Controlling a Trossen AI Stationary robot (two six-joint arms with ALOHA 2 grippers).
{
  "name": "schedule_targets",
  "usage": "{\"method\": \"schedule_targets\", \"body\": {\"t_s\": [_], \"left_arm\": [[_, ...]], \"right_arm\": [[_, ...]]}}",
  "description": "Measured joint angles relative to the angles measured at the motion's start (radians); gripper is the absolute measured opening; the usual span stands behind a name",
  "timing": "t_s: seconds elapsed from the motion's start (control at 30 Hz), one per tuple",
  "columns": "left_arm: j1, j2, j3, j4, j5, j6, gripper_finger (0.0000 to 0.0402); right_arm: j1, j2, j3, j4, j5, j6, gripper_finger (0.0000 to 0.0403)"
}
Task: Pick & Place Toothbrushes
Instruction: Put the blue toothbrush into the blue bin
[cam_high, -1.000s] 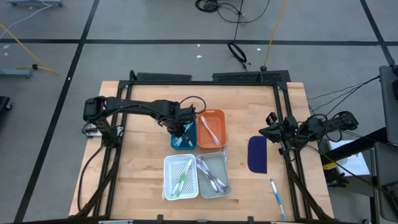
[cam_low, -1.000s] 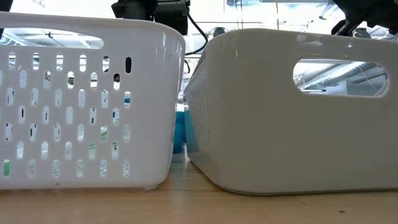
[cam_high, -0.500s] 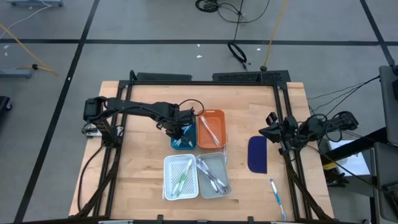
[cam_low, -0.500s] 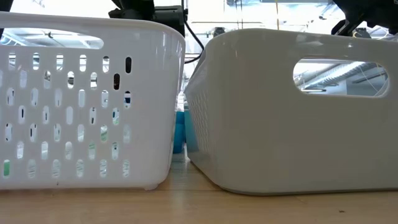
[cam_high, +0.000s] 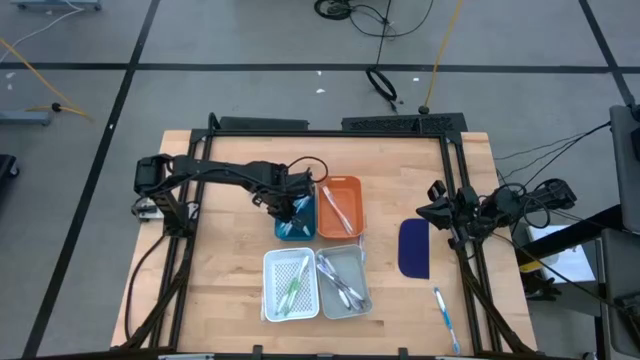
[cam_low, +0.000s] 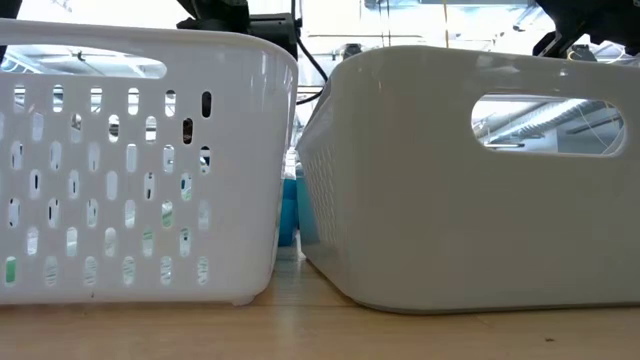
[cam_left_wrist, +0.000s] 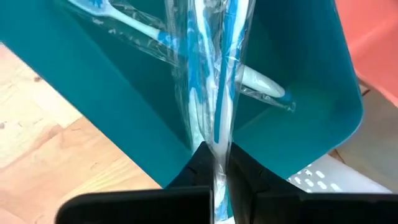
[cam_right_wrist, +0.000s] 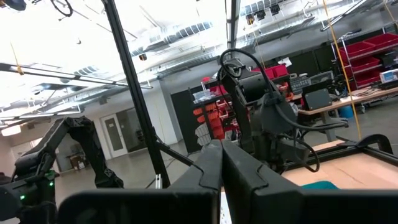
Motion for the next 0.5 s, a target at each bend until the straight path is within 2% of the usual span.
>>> {"method": "schedule_targets", "body": {"t_s": [0.5], "left_arm": [[-0.001, 0.007, 0.000, -0.004, 0.018, 0.004, 0.0043]], "right_arm": [[0.000, 0.000, 0.000, 0.000, 0.000, 0.000, 0.0000]]}}
